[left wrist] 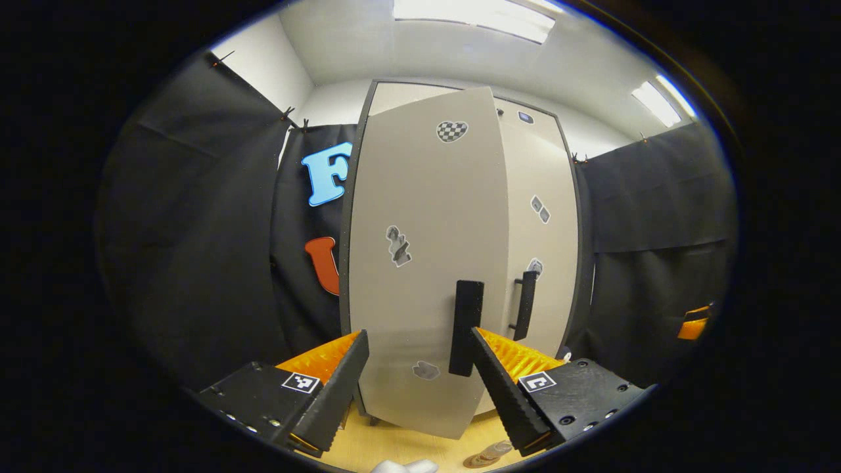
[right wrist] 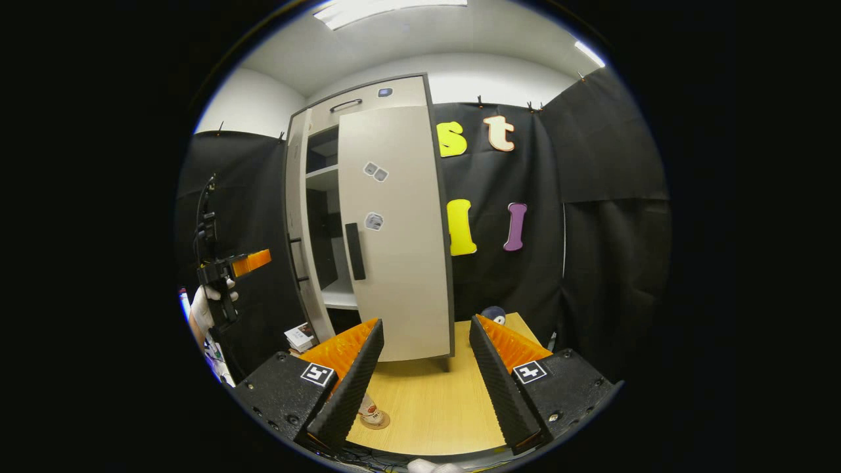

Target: Grasp the bottle in the cabinet with the left hand and place it on the coaster, then close the right door with the right hand and the left door with the left hand.

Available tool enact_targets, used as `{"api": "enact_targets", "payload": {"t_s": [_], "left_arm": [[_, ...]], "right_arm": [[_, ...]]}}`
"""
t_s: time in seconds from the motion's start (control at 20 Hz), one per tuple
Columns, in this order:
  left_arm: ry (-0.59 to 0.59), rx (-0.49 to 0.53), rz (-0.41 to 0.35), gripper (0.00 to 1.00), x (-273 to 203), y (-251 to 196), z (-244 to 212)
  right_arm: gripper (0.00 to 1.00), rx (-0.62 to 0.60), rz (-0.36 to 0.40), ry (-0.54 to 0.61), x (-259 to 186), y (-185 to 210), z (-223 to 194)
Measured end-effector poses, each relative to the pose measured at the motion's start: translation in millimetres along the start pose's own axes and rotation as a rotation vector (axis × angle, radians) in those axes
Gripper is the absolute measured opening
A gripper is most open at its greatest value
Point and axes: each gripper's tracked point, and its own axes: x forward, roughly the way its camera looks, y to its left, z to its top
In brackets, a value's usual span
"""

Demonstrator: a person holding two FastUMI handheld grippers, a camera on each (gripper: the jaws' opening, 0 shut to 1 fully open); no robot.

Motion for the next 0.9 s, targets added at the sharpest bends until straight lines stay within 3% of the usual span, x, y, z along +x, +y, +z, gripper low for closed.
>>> {"api": "enact_targets", "payload": {"t_s": [0.25,0.35,0.55,0.75,0.9], "left_arm": [[0.005,0.080,0.024,0.94,-39.6,-9.8,-8.9],[0.017,0.086,0.033,0.96,-56.2,-11.6,-16.3],[0.027,0.091,0.093,0.91,-89.4,-5.8,-23.3],[0.003,0.029,0.108,0.94,-115.6,-17.3,-24.5],[0.004,0.068,0.124,0.96,-121.5,-17.5,-25.4]], "right_arm": [[0.81,-0.041,0.021,-0.010,6.8,32.2,-1.7],[0.81,-0.053,0.019,-0.028,8.3,42.2,0.5],[0.81,-0.065,0.006,-0.070,10.1,57.1,4.4],[0.81,-0.056,-0.015,-0.095,9.3,63.5,4.9],[0.81,-0.055,-0.014,-0.082,11.4,68.2,0.5]]}}
